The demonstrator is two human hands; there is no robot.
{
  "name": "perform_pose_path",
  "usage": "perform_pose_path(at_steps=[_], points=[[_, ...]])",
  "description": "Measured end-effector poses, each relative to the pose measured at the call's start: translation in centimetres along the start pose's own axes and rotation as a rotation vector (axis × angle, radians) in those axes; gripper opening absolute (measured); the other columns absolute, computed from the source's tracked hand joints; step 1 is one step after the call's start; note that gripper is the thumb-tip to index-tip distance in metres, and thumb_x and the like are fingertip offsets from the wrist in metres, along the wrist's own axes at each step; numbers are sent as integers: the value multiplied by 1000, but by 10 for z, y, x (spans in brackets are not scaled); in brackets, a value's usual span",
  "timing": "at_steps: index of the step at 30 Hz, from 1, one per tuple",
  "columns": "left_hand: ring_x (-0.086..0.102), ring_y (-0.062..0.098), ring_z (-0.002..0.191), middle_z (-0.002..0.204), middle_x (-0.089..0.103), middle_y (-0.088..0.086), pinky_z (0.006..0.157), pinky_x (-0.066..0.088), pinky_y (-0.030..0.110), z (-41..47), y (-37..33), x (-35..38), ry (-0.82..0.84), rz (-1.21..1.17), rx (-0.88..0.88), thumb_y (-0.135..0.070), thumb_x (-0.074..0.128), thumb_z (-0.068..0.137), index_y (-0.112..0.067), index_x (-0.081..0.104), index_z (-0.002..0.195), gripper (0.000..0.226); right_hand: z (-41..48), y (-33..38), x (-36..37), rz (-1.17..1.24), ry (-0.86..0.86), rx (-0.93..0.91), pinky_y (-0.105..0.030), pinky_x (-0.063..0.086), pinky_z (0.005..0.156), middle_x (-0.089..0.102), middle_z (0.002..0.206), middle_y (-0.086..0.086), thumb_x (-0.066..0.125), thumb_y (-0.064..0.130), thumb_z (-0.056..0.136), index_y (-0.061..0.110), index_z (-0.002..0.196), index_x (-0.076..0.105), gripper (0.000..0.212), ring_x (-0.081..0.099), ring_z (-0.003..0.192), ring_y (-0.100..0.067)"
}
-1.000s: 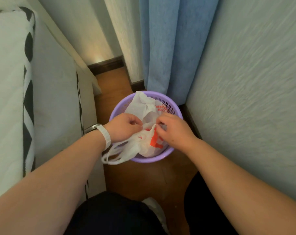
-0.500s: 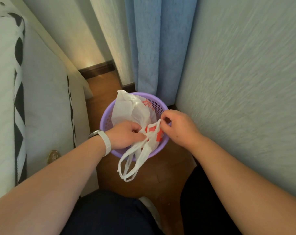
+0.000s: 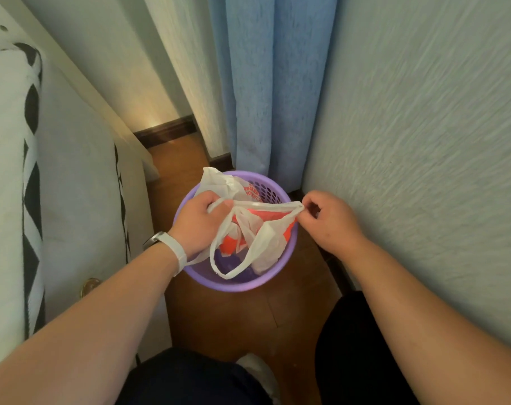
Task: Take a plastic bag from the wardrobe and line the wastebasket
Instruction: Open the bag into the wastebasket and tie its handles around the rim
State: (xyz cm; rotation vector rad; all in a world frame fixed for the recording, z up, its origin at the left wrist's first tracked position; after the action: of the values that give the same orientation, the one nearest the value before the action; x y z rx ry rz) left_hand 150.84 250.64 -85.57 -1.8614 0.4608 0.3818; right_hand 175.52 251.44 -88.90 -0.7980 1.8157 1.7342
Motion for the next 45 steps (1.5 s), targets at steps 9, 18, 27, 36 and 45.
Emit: perform_pose_path(at_steps=[9,18,27,36,45], points=[[70,16,82,86,72,-7,71,60,29,-6,-6,16,20,5,84,-38,54,98,-29,65,92,15,-19,66,22,142,79,-304,-22,45,66,59,84,9,59,19,94,16,96,65,7,57,73,-8],[69,18,76,84,69,1,59,52,22,-5,-8,3,-85,-12,43,-37,52,99,-21,63,92,21,-28,54,50,-106,530,-288,-29,45,69,64,91,9,54,25,95,28,92,61,9,59,84,-13],[55,10,67,73,58,-5,53,34,24,8,13,-40,-367,426,4,-48,46,98,-21,56,85,32,-27,16,9,-467,550,-129,-29,47,82,64,120,-1,59,22,90,30,122,59,33,61,104,-25],[56,15,95,110,57,-5,77,50,33,1,9,-27,-285,656,196,-57,57,89,-27,58,117,41,-25,48,10,-165,437,-177,-37,49,93,60,121,4,60,30,84,23,120,64,37,58,108,-18],[54,20,67,73,53,-7,54,38,28,3,12,-12,-151,859,301,-29,49,97,-23,56,91,11,-8,67,68,-337,532,-251,-34,51,76,64,101,3,56,25,96,23,106,61,11,58,86,-18]])
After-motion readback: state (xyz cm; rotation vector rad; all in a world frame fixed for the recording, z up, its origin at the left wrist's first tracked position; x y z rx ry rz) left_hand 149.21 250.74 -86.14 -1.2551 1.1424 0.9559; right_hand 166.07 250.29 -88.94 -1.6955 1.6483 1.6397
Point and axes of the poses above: each hand's wrist, its own z-axis towards the middle knuckle, its own x-axis out of the palm, y = z × x, the point moved 4 cm from there along z, towards the middle knuckle
